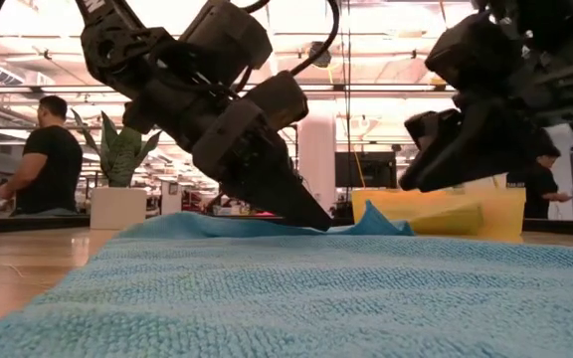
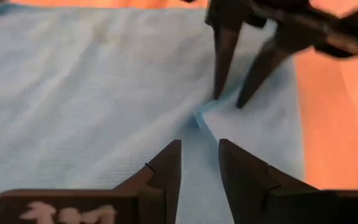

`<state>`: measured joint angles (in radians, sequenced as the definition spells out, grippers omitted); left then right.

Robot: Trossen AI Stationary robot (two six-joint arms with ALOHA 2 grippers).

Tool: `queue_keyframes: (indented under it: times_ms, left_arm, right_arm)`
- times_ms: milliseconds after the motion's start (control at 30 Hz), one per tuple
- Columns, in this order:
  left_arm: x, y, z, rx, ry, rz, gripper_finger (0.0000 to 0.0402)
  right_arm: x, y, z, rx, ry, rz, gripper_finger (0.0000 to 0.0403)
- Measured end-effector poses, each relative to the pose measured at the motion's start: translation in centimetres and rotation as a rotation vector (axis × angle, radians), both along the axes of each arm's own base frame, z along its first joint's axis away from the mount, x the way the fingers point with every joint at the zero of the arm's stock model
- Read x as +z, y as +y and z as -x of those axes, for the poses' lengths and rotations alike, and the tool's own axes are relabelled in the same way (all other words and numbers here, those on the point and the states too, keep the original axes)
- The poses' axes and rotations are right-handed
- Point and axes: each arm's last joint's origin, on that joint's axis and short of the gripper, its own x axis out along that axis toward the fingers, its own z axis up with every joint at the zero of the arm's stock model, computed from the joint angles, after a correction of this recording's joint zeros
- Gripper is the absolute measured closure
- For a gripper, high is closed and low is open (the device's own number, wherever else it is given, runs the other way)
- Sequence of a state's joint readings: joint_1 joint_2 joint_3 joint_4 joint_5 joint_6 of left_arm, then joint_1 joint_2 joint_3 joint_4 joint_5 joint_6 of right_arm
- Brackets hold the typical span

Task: Fold microfiber towels
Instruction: Fold the blue kitchen towel

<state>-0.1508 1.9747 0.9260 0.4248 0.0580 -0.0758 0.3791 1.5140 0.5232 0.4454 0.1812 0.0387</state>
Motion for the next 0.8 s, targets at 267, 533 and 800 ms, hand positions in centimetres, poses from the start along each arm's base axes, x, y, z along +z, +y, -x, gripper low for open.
queue_keyframes:
  times_ms: [267,533,800]
  left_arm:
    - [0.0,0.4,-0.1,0.039,-0.003,-0.016,0.0309]
    - [0.8,0.6,-0.1,0.044,-0.028,-0.012,0.0309]
    - [5.3,-0.9,2.3,0.084,0.021,-0.099,0.0309]
  right_arm:
    - [-1.5,0.7,-1.1,0.068,-0.096,0.161,0.0267]
    - [-3.2,0.4,-3.5,0.058,-0.082,0.254,0.0275]
    - [-2.2,0.1,-4.2,0.011,-0.116,0.283,0.0390]
